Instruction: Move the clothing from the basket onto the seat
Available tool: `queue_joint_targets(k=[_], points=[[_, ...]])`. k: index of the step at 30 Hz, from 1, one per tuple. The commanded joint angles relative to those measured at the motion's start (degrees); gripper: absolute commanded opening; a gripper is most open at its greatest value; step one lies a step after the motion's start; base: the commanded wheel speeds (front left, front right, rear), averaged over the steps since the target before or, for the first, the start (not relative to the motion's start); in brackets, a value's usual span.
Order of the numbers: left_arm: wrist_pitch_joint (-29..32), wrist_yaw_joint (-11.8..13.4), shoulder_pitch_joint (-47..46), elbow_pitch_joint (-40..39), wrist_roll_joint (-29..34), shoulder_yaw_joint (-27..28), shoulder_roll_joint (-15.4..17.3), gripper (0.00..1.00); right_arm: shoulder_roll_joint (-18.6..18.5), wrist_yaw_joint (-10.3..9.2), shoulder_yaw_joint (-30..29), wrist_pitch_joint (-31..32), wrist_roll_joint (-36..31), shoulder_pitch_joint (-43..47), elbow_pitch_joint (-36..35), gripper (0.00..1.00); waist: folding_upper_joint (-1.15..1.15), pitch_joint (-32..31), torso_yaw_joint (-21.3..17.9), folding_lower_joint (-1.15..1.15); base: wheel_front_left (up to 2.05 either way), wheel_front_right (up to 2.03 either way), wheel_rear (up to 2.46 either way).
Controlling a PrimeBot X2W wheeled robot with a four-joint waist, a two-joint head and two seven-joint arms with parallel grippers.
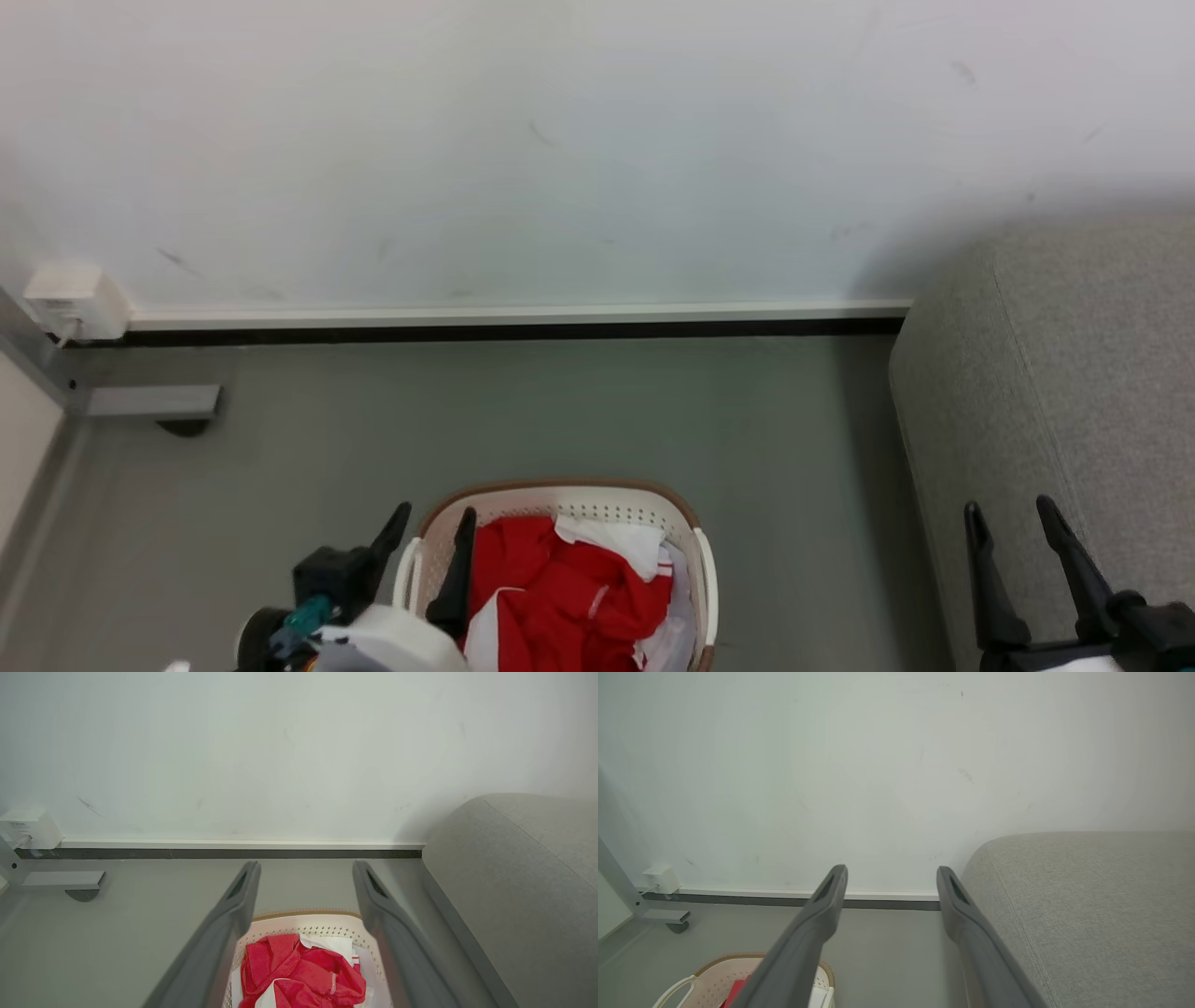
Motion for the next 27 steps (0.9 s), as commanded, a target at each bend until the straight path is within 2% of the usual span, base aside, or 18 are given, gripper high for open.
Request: queue_joint_targets(k=[1,6,15,23,27], points=[[-0.02,0.40,-2.99,2.67,-0.73,-1.36,0.28,1.00,-0.36,-0.12,0.53,0.00,0.46,-1.70,-0.71,1.00,0.00,4.62,-3.06,0.00,0.00,0.00,0.00],[0.07,2.34,-12.22,12.33,-1.05,-5.97,0.34,1.00,-0.23,-0.12,1.52,0.01,0.73,-5.42,-2.84,1.00,0.00,11.40,-5.49,0.00,0.00,0.00,0.00],[6.98,6.43,-26.34,31.21,2.50,-9.65,1.46,1.00,0.82,-0.12,3.54,0.01,1.53,-12.33,-6.09,1.00,0.00,22.83,-9.78,0.00,0.00,0.00,0.00],[12.80,9.76,-34.12,40.76,3.92,-10.94,3.21,1.00,1.75,-0.12,4.45,0.01,1.97,-15.36,-8.19,1.00,0.00,29.85,-11.80,0.00,0.00,0.00,0.00],[15.63,11.36,-36.96,43.09,4.12,-11.06,4.49,1.00,1.99,-0.12,5.06,0.01,2.15,-16.36,-8.46,1.00,0.00,32.30,-12.47,0.00,0.00,0.00,0.00]])
